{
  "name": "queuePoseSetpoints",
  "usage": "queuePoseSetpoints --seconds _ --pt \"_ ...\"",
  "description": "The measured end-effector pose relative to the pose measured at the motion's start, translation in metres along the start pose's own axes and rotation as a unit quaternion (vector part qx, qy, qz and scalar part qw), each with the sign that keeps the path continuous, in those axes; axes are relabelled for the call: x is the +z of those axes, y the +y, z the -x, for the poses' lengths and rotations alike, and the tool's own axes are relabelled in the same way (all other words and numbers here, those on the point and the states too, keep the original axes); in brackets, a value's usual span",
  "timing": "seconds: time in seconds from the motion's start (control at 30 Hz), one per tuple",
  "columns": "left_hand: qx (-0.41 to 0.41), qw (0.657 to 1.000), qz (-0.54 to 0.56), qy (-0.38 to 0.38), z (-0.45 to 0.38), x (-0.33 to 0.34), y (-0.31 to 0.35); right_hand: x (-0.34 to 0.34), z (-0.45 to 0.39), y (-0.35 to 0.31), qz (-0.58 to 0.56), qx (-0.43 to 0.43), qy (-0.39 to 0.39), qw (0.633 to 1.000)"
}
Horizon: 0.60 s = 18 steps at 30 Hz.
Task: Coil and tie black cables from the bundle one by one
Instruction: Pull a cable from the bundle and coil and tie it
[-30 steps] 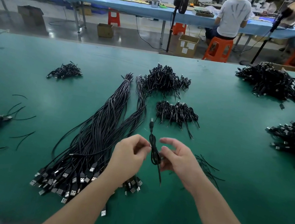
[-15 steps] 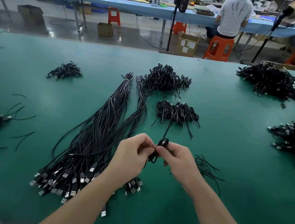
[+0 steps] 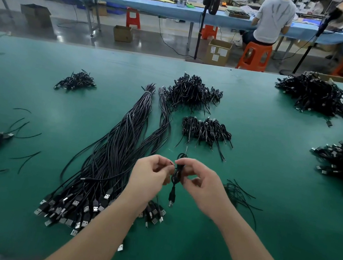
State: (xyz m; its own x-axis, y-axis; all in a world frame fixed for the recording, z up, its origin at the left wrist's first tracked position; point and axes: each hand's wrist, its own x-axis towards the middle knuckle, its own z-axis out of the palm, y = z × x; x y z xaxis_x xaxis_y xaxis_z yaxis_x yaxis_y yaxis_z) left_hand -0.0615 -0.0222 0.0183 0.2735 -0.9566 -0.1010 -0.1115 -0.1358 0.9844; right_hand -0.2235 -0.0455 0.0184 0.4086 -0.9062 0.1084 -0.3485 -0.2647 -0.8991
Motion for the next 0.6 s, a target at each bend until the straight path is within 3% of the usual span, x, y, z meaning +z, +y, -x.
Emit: queuePoseSetpoints --seconds 0.13,0.37,0.47,0.6 --pt "0.091 0.987 -0.132 0.010 0.002 -0.001 -0.001 0.004 0.000 0.000 0.038 -0.012 0.054 0.998" --pt "0.287 0.917 -0.276 0.025 0.009 0.000 -0.009 0.007 -0.003 -0.001 -0.108 0.161 0.018 0.981" --pt "0.292 0.911 -0.290 0.018 0.008 -0.001 -0.013 0.008 -0.002 0.001 -0.143 0.191 0.013 0.971" --pt "0.193 0.955 -0.225 -0.009 0.005 -0.001 -0.014 0.011 -0.004 0.009 -0.132 0.194 0.039 0.971"
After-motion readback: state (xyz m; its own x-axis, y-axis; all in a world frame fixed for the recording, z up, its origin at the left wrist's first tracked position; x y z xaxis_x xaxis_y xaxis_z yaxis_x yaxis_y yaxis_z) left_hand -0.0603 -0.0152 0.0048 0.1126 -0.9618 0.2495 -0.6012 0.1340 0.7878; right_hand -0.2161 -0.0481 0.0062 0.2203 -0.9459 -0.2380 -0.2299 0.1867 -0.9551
